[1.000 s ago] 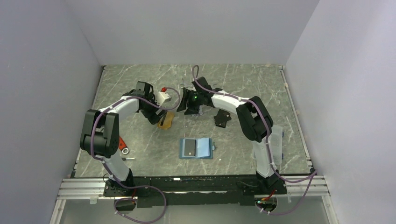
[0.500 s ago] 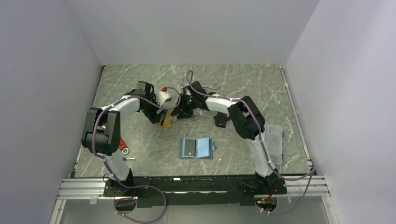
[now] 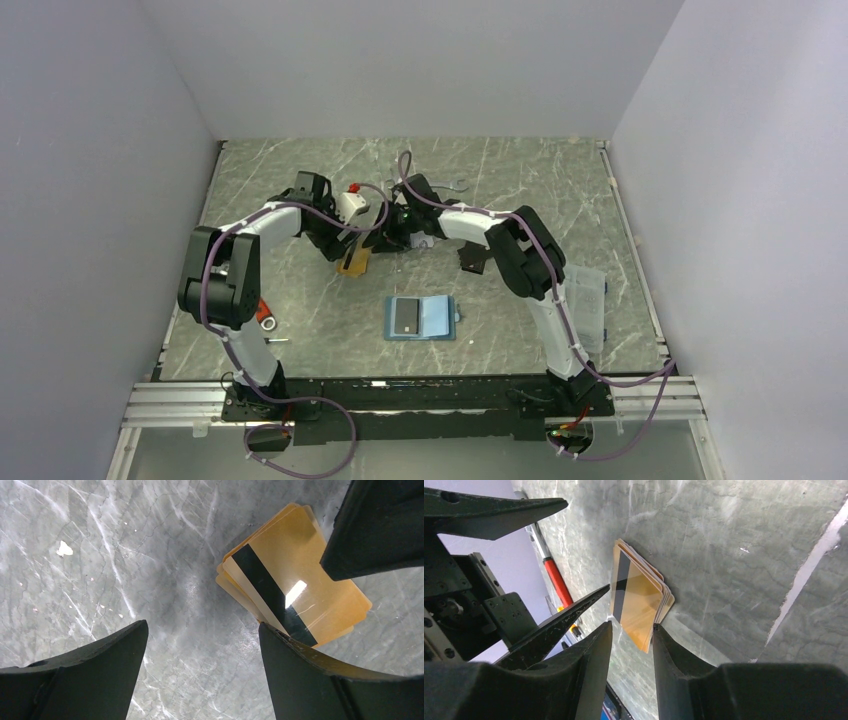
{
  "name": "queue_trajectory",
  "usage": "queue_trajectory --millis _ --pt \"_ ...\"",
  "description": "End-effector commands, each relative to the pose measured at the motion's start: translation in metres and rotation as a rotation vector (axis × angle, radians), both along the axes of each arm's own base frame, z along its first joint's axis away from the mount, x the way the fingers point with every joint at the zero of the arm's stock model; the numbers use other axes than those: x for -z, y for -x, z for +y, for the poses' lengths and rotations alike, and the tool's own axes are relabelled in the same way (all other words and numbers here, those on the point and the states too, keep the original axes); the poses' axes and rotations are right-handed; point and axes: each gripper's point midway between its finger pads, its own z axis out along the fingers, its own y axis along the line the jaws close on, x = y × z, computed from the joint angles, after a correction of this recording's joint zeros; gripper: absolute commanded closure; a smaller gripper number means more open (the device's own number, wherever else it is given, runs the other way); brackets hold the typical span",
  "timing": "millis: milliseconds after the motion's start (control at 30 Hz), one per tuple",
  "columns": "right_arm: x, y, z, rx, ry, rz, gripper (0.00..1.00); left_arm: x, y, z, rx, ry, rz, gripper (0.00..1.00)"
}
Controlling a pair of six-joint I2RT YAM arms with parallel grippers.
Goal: Put the credit cards into the card holder
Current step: Pick up the credit card from the center of the board.
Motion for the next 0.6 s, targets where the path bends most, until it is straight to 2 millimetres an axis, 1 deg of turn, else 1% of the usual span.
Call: queue_trajectory --millis 0,100,167,367,400,567 --pt "0.004 -0.001 0.007 0.001 -0.028 0.008 0.62 -0.028 -0.013 -0.008 0.018 0.022 -0.088 0.12" --pt "0.009 0.001 0.006 0.006 -0.029 0.023 0.63 -0.028 -0.014 -0.013 0.018 0.041 -0.084 0.12" --pt "0.013 0.003 0.006 0.006 -0.028 0.032 0.63 -0.024 -0.014 -0.015 0.018 0.046 -0.075 0.12" --pt "0.019 0.007 0.003 0.008 -0.019 0.055 0.63 -0.011 -0.015 -0.015 0.019 0.016 -0.066 0.13" --pt "0.017 0.006 0.005 0.007 -0.033 0.041 0.63 -0.009 -0.016 -0.015 0.020 0.013 -0.064 0.13" --pt "0.021 0.011 0.002 0.012 -0.037 0.060 0.63 -0.002 -0.015 -0.015 0.027 -0.011 -0.060 0.13"
